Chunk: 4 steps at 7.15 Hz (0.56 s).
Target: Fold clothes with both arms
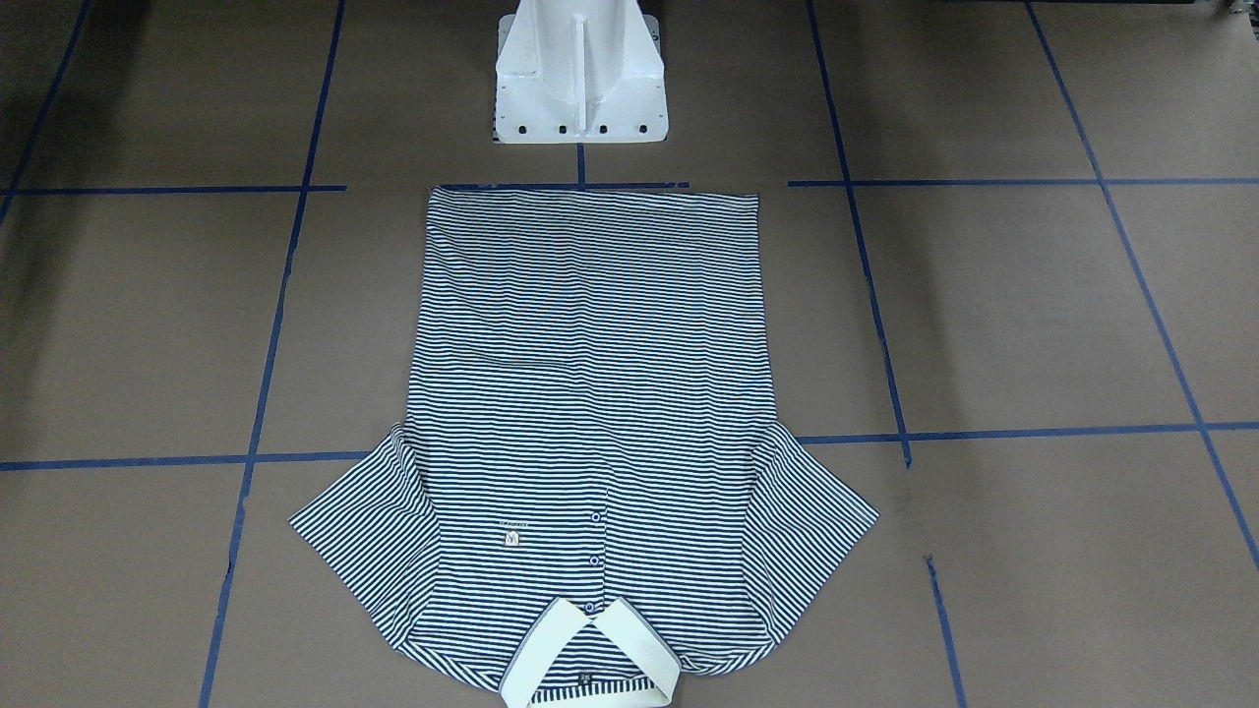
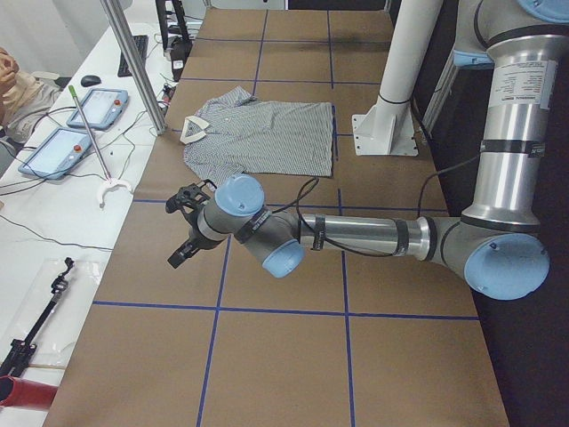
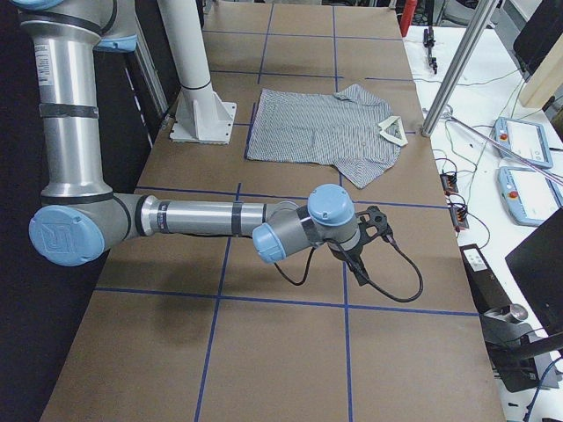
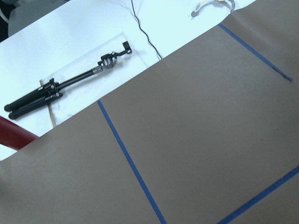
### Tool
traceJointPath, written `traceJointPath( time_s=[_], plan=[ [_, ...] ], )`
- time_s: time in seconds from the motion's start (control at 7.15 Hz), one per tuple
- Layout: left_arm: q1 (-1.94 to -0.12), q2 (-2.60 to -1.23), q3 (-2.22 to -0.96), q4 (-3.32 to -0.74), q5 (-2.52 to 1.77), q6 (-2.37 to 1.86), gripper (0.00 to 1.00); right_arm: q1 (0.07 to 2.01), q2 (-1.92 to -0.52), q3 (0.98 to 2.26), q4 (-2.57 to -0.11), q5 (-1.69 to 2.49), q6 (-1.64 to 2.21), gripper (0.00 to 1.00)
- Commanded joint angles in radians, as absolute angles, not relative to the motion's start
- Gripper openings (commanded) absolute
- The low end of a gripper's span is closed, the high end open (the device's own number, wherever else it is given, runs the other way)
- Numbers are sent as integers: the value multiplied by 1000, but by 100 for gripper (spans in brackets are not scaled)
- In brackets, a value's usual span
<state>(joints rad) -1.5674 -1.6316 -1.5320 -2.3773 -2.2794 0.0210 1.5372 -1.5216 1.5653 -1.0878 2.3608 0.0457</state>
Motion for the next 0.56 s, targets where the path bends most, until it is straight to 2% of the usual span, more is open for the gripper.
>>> traceJointPath(
  time_s=[0.0,0.14,0.28,0.42],
  plan=[
    [-1554,-1641,-1523,-2411,-2330,-122,100,1360,-1421,1565,-1001,2332,435,99],
    [-1545,-1641,-1528,-2416,-2347,-161,100,1242,-1369,1565,-920,2222,671,99],
    [-1536,-1641,-1525,-2439,-2347,-164,100,1091,-1294,1553,-873,2069,883,95],
    [-1536,-1641,-1526,-2444,-2347,-164,100,972,-1199,1496,-874,1913,1004,81]
  ],
)
